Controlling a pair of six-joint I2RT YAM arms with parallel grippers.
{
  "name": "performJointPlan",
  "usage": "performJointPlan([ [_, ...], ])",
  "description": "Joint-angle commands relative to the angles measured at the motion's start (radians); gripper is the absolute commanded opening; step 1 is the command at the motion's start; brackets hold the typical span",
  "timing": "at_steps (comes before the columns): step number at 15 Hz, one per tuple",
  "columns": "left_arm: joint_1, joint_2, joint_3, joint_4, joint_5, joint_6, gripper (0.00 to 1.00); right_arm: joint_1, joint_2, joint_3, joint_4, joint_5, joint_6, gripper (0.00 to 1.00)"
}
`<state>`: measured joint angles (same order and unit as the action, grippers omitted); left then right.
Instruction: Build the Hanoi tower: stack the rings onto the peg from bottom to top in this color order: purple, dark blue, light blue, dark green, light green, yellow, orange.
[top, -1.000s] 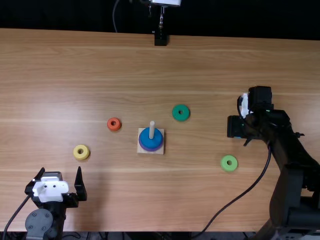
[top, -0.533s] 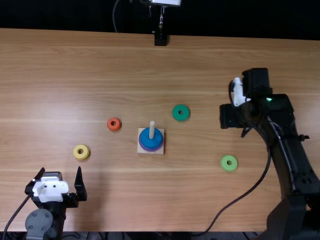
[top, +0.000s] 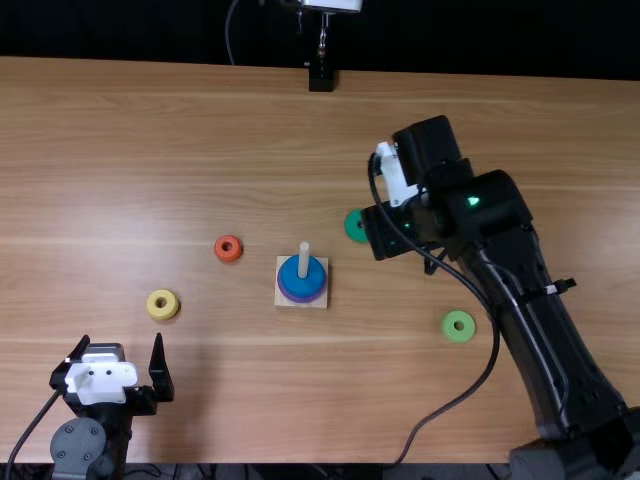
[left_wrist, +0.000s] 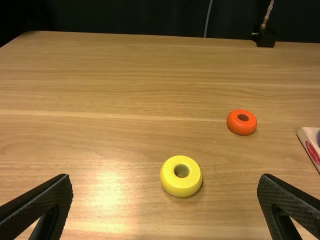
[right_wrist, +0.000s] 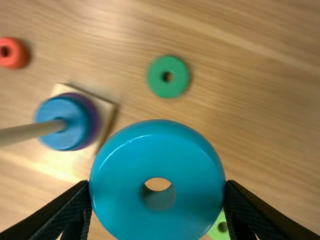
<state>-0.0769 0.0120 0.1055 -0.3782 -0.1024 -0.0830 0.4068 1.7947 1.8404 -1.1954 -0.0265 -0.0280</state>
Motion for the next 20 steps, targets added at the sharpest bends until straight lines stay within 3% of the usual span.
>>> performJointPlan([
  [1, 0.000, -0.012, -0.105, -0.084, -0.008, 0.000, 1.00, 0.043, -0.012, 0.069, -0.008, -0.008, -0.003, 0.00],
  [6, 0.000, -0.012, -0.105, -0.084, -0.008, 0.000, 1.00, 0.178, -0.004, 0.152, -0.010, -0.008, -0.001, 0.00],
  [10, 0.000, -0.012, -0.105, -0.084, -0.008, 0.000, 1.00, 0.242, 0.025, 0.149, -0.011, -0.007, 0.000, 0.00],
  [20, 0.000, -0.012, -0.105, -0.084, -0.008, 0.000, 1.00, 0.244, 0.084, 0.140, -0.010, -0.007, 0.004, 0.00],
])
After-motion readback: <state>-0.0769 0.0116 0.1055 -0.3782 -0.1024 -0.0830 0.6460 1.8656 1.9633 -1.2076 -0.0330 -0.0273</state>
